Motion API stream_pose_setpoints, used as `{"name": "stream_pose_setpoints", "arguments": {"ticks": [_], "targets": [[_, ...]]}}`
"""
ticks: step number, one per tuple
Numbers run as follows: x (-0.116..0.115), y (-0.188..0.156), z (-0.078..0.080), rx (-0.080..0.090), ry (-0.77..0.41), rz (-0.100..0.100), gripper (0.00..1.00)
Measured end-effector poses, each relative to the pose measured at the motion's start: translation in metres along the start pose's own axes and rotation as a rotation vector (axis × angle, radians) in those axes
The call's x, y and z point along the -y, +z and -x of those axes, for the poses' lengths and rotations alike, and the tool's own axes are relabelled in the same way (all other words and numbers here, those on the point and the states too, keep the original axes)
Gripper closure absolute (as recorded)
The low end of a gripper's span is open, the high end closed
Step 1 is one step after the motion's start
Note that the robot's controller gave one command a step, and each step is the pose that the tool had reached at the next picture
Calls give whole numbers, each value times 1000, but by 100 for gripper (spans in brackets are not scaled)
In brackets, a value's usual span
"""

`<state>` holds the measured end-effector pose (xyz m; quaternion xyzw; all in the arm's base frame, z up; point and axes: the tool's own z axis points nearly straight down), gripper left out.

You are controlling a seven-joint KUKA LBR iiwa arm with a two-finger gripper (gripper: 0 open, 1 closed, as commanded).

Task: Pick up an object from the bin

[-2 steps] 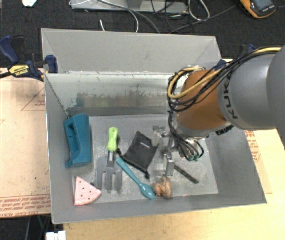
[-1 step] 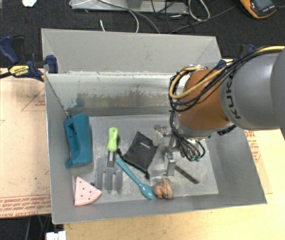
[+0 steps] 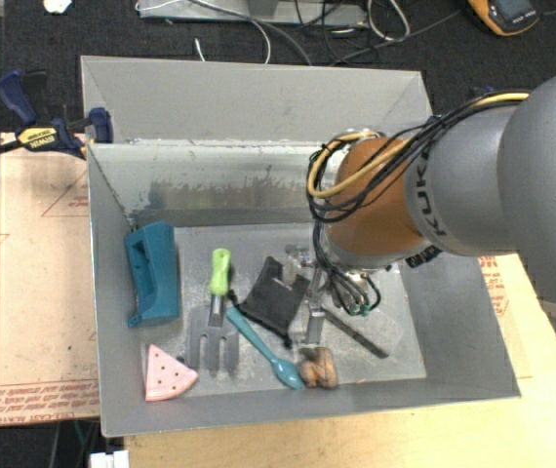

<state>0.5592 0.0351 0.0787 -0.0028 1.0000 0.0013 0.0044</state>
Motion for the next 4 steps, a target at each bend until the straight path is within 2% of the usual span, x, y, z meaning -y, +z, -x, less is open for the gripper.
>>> {"name": "stream_pose_setpoints", "arguments": {"ticks": [1,2,3,4], "targets": [[11,8,28,10,-83,-4,100],[11,8,28,10,-83,-4,100],[17,-56,29,7,-82,-3,100],[20,-133,31,5,-165,-3,100]]}}
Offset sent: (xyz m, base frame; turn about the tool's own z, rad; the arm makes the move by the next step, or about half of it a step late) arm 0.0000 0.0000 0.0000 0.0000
